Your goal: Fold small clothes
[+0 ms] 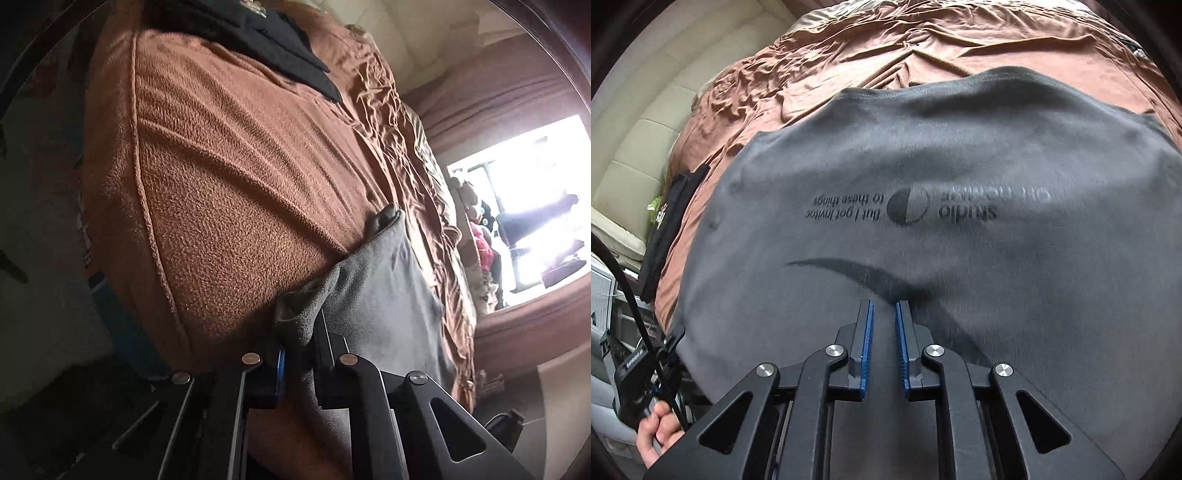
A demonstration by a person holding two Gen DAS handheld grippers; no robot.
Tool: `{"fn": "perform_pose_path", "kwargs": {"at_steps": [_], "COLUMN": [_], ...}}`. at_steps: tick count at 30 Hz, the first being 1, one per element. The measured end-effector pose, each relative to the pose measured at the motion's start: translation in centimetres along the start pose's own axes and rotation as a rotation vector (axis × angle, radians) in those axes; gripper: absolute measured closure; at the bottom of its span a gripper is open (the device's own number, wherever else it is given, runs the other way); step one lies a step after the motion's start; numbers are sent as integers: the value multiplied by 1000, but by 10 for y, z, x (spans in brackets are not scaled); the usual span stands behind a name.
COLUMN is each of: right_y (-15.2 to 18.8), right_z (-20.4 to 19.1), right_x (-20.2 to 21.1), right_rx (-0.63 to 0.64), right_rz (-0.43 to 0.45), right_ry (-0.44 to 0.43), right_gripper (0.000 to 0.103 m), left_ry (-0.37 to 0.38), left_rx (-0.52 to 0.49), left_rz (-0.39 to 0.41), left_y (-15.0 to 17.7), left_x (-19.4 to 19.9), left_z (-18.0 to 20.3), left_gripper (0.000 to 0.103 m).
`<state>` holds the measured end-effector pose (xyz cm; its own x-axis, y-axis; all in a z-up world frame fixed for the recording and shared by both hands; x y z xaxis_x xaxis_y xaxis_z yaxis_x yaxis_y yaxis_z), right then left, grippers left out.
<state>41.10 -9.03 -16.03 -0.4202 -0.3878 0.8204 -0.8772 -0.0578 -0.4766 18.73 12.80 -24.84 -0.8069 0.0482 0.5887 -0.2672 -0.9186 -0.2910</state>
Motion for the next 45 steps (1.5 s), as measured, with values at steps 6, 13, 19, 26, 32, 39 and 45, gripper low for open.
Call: {"fn": "perform_pose_path", "kwargs": {"at_steps": [6,13,19,26,32,39,45], "right_y": [-15,-32,-53,-82,-109,-137,-135], "right_z": [-5,-5,-7,-7,-3,3,-7], "right_x": [-11,-20,-28,-45,-61,-74,-47], "right_rx": [9,11,3,-8,-12,-53,-39], "right_rz": [11,10,2,-19,-22,-10,22], "right_ry": [24,44,61,76,114,120,54], "right_gripper": [95,95,95,95,95,95,95], "left_ry": [-12,-13,-5,-5,2,6,16], "left_rx": [-5,-8,3,3,11,18,32], "left_rz": [26,33,35,35,33,27,14], "left_y": [2,1,3,4,5,5,4], "left_x": [1,-1,1,1,2,1,0], "left_z": [0,0,-2,-1,-2,-3,-4], "left_gripper": [92,92,92,92,92,92,94]}}
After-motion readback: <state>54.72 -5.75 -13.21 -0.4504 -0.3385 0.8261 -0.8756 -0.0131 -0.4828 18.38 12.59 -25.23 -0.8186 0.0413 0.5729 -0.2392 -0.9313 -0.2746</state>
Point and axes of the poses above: each gripper's, at about its wrist camera, not at the fingertips, and x roughly against the way its jaws point, z to its right, y to its underside, the point moved 2 cm from there along -x, roughly the way its jaws point, and after that the axes turned 4 degrees about y, right-handed, at the moved point
